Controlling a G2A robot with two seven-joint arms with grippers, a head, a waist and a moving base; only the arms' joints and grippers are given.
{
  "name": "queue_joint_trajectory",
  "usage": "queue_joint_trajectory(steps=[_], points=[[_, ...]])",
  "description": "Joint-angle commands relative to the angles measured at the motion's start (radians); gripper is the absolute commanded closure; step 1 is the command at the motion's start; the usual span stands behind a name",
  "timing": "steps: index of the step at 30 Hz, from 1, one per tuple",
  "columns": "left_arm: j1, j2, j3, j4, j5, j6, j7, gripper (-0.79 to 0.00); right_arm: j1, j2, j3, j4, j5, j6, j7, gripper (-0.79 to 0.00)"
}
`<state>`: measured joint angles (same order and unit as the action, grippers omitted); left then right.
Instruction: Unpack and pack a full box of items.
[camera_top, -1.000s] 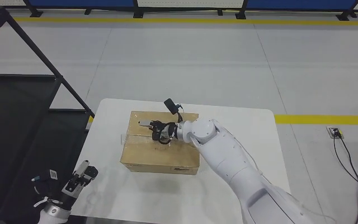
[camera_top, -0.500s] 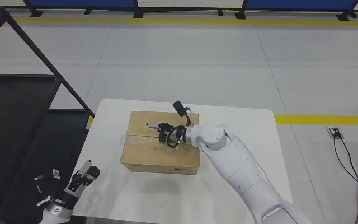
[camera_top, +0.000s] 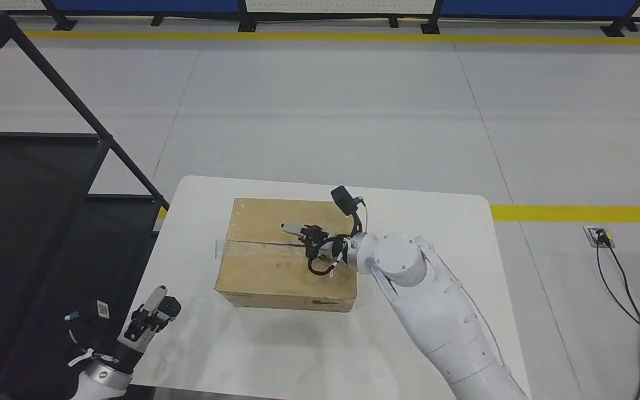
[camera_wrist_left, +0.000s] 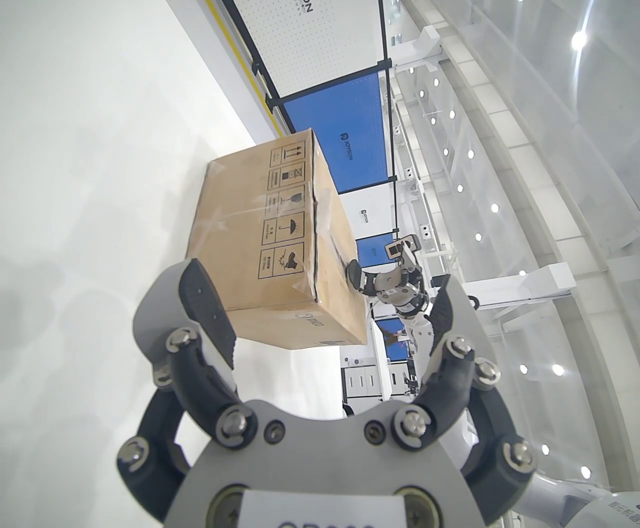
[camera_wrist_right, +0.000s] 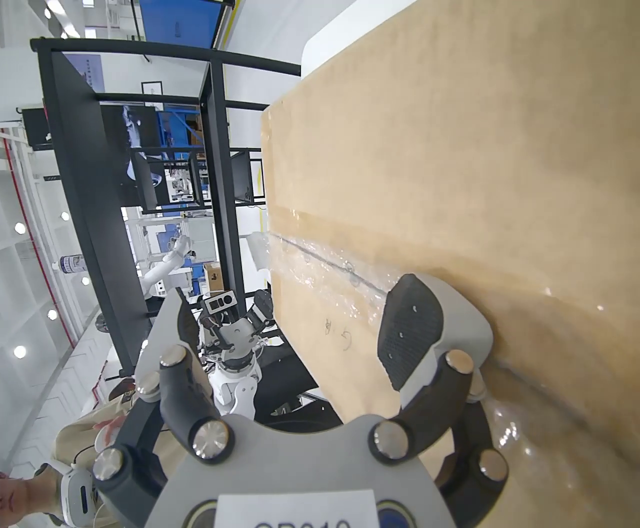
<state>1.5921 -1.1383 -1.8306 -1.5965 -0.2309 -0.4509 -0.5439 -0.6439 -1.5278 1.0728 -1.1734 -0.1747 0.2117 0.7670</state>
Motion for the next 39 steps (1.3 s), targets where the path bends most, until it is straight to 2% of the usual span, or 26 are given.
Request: queue_joint_trajectory(steps=[1, 10, 32, 39], points=[[-0.001, 0.000, 0.002, 0.001, 0.001, 0.000, 0.001, -0.785, -0.017, 0.008, 0.014, -0.033, -0.019, 0.018, 0.004, -0.785], [-0.004, 0.001, 0.009, -0.001, 0.003, 0.000, 0.001, -0.785, -0.050, 0.032, 0.099, -0.053, -0.022, 0.063, -0.022, -0.785], [-0.033, 0.005, 0.035, 0.000, 0.022, 0.022, 0.001, -0.785, -0.121, 0.071, 0.202, -0.121, 0.038, 0.023, -0.007, -0.785], [-0.052, 0.005, 0.050, -0.005, 0.035, 0.040, 0.006, -0.785, -0.161, 0.088, 0.266, -0.168, 0.067, -0.008, -0.028, -0.785]])
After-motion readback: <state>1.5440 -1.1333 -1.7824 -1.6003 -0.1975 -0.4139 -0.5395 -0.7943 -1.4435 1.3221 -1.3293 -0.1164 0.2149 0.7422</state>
